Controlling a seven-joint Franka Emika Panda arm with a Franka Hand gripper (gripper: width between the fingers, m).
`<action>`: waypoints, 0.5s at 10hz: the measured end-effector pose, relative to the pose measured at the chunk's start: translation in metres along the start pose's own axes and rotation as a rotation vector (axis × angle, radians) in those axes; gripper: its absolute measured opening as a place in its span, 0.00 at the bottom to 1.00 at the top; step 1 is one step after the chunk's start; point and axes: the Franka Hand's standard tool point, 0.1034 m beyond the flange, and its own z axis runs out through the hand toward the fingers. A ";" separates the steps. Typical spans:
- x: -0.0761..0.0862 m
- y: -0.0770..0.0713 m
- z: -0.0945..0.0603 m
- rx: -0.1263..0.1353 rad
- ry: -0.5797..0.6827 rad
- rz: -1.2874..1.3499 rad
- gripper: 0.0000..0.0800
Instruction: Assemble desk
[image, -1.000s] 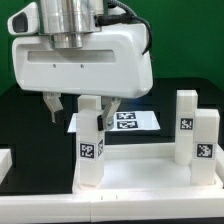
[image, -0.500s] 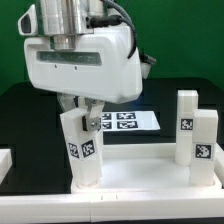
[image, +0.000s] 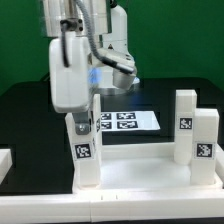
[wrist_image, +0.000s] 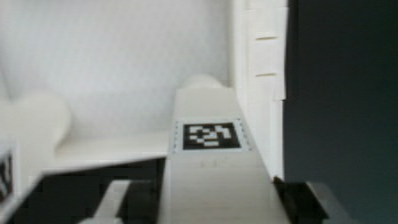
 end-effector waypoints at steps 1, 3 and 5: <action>-0.005 -0.001 0.001 0.010 -0.004 0.173 0.36; -0.007 -0.002 0.002 0.018 -0.012 0.293 0.36; -0.007 -0.002 0.003 0.017 -0.011 0.237 0.56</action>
Offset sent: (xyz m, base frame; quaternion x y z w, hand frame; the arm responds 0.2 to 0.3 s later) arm 0.0000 0.0000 0.0000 0.0000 0.0000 0.1296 0.9916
